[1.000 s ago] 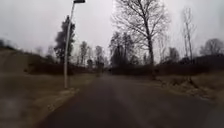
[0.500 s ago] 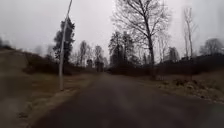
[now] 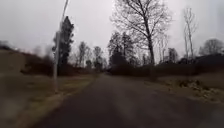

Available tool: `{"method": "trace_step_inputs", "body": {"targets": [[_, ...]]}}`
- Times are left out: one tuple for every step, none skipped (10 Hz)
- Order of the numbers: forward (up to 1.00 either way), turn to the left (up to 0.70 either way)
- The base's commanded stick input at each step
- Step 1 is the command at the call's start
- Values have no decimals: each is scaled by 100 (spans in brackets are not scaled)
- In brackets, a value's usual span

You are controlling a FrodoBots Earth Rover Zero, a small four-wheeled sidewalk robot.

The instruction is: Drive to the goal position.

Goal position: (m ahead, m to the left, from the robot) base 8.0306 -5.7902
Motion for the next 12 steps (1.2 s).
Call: {"method": "trace_step_inputs", "body": {"targets": [[68, 0], [68, 0], [68, 0], [68, 0], [68, 0], [68, 0], [68, 0], [68, 0], [68, 0], [68, 0], [68, 0], [68, 0]]}}
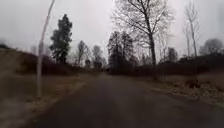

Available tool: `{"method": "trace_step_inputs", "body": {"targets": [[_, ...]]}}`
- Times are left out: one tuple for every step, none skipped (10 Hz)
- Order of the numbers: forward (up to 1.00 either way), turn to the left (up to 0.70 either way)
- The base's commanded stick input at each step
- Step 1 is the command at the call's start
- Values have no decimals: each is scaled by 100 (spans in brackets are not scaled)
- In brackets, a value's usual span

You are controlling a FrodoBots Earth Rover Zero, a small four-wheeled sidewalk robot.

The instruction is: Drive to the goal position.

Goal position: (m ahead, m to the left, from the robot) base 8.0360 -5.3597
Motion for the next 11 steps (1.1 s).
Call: {"method": "trace_step_inputs", "body": {"targets": [[68, 0], [68, 0], [68, 0], [68, 0], [68, 0], [68, 0], [68, 0], [68, 0], [68, 0], [68, 0], [68, 0]]}}
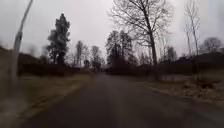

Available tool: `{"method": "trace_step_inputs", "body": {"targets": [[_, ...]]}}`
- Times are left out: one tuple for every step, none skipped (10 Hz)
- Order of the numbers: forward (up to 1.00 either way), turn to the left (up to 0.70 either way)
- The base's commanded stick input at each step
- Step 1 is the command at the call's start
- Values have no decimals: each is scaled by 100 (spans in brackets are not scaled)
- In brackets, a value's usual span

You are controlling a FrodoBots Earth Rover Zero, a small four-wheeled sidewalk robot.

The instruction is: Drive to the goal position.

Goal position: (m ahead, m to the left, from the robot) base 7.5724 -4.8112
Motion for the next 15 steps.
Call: {"method": "trace_step_inputs", "body": {"targets": [[68, 0], [68, 0], [68, 0], [68, 0], [68, 0], [68, 0], [68, 0], [68, 0], [68, 0], [68, 0], [68, 0], [68, 0], [68, 0], [68, 0], [68, 0]]}}
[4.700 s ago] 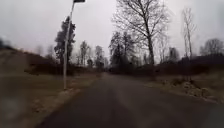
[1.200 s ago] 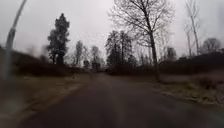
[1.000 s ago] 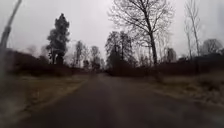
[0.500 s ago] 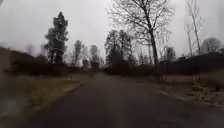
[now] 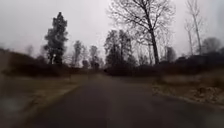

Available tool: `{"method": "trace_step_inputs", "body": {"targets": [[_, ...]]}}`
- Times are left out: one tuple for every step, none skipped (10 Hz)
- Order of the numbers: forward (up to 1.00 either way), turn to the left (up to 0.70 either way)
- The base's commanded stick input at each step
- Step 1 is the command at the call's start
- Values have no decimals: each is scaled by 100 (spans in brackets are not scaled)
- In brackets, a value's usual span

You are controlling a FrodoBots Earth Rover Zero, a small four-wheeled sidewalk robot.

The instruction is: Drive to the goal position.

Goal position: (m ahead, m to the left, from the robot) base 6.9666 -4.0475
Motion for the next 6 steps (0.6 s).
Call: {"method": "trace_step_inputs", "body": {"targets": [[68, 0], [68, 0], [68, 0], [68, 0], [68, 0], [68, 0]]}}
